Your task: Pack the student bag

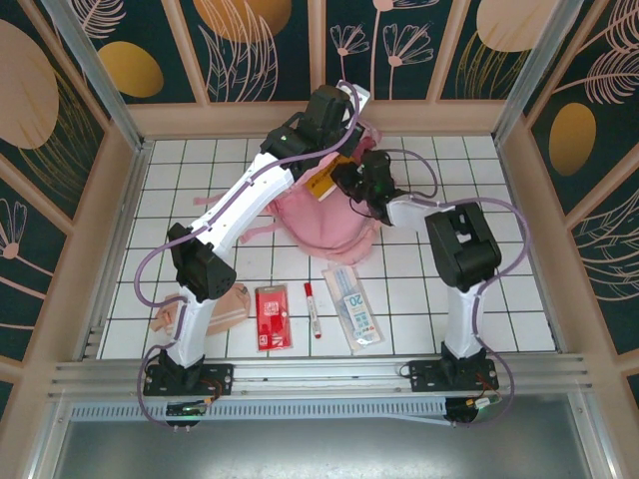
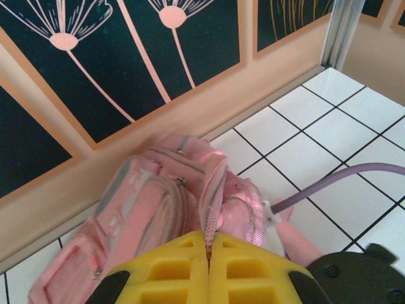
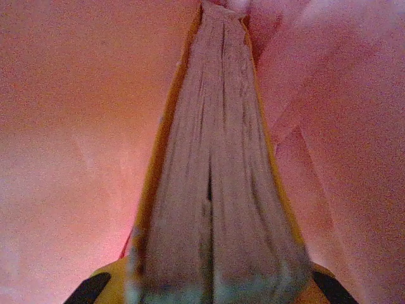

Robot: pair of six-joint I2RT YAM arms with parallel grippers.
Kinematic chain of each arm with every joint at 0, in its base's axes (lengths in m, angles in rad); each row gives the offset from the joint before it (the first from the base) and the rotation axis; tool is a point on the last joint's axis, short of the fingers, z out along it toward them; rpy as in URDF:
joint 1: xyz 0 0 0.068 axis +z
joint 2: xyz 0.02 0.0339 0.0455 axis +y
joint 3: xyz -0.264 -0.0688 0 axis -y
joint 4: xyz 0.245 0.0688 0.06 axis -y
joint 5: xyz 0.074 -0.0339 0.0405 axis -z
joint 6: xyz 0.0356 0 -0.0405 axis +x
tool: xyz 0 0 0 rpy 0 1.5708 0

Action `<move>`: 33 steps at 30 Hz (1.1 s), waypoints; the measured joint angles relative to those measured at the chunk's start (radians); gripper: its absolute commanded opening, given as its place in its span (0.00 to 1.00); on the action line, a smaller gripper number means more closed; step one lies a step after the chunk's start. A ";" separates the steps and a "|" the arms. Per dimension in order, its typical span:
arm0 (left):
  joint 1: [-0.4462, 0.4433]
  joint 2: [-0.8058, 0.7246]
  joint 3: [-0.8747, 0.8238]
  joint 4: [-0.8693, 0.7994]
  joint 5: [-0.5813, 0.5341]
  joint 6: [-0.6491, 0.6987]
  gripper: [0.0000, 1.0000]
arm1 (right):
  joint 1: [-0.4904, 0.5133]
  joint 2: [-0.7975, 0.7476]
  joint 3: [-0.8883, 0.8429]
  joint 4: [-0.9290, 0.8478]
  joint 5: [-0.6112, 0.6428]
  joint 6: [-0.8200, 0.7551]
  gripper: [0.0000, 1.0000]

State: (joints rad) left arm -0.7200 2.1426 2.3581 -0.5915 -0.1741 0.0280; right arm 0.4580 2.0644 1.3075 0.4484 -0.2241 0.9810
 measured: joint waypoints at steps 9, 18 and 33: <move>0.005 0.017 0.000 -0.013 0.016 -0.030 0.00 | 0.033 0.144 0.100 0.055 0.024 0.209 0.06; 0.007 0.027 -0.010 -0.018 -0.024 -0.009 0.00 | -0.013 0.200 -0.028 0.398 -0.183 0.398 0.00; -0.006 0.026 -0.013 -0.004 -0.020 -0.003 0.00 | -0.050 0.163 -0.074 0.467 -0.176 0.457 0.00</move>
State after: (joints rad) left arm -0.7258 2.1689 2.3447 -0.5953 -0.1940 0.0246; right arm 0.4080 2.2276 1.2331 0.9157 -0.4004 1.4380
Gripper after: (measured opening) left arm 0.017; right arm 0.139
